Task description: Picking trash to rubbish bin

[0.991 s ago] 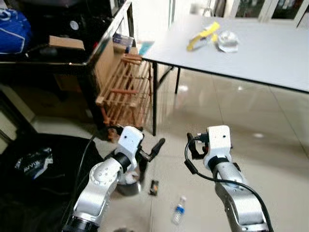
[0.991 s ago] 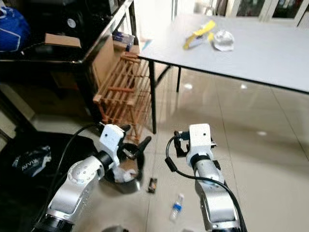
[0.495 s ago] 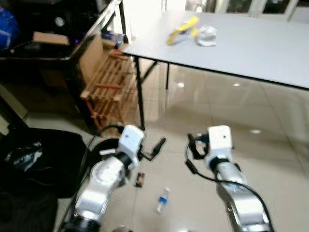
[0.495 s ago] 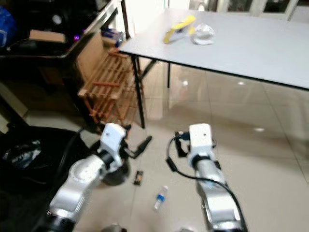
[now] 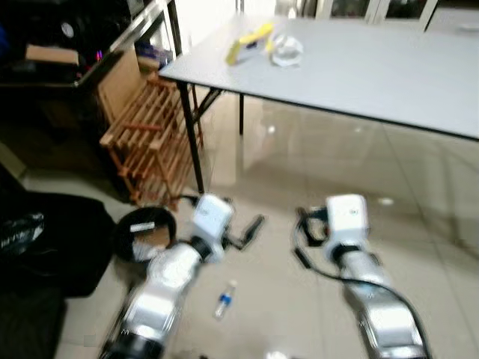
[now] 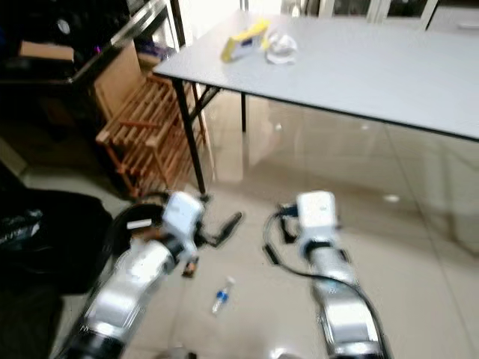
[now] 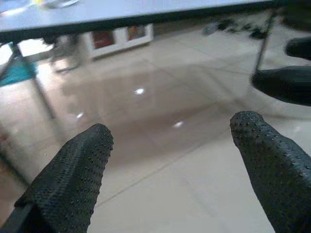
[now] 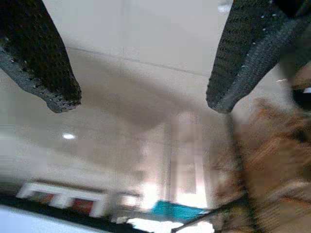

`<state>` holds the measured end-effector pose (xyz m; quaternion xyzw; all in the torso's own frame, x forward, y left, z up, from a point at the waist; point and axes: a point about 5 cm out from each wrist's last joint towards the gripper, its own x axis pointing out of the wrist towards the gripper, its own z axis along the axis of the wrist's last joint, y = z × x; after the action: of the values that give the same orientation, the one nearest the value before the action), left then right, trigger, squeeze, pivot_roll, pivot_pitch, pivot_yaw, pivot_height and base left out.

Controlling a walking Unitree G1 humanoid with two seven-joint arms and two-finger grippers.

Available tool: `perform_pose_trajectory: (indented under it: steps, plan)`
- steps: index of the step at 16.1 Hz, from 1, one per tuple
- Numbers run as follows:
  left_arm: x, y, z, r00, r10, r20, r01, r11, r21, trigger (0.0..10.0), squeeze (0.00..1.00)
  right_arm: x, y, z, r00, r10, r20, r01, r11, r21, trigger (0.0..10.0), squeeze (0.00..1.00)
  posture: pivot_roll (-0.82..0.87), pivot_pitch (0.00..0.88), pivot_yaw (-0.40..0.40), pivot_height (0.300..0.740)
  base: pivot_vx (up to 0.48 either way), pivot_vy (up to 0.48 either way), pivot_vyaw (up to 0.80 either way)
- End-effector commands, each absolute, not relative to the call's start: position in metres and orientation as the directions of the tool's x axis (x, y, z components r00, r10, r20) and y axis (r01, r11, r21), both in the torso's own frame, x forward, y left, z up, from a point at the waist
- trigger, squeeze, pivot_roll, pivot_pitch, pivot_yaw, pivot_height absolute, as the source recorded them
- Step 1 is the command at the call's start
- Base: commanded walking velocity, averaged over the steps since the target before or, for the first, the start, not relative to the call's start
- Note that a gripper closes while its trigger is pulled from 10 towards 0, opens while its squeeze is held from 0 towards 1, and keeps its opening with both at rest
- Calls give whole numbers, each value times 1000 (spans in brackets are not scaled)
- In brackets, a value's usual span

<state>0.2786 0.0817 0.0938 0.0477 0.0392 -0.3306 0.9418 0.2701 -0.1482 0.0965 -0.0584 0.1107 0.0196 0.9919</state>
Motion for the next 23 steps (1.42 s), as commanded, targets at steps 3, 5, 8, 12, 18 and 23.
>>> perform_pose_trajectory:
  steps: [3,5,8,12,18,23]
  plan:
    - [282,90,93,797,-593,-117,603,792,92,10000,0,271,-141,100,977,46,-208,-69,992,-104,10000,0,-37,99,35,740,0,-300,0]
    - [282,88,93,796,-594,-115,604,791,93,10000,0,272,-141,104,982,41,-186,-62,992,-113,10000,0,-43,106,34,740,0,-294,0]
    - [284,88,94,804,-583,-112,593,799,96,10000,0,273,-143,107,984,38,-172,-59,991,-121,10000,0,-44,107,30,740,0,-294,0]
    - [286,88,93,815,-568,-115,578,810,98,10000,0,275,-141,111,986,44,-160,-65,990,-127,10000,0,-46,103,25,740,0,-285,0]
    - [293,88,99,835,-545,-78,550,832,77,10000,0,276,-143,112,988,32,-150,-52,990,-131,10000,0,-54,96,27,740,103,0,0]
    - [294,87,98,835,-544,-79,549,832,74,10000,0,277,-142,113,989,34,-147,-54,990,-132,10000,0,-55,94,25,740,421,0,0]
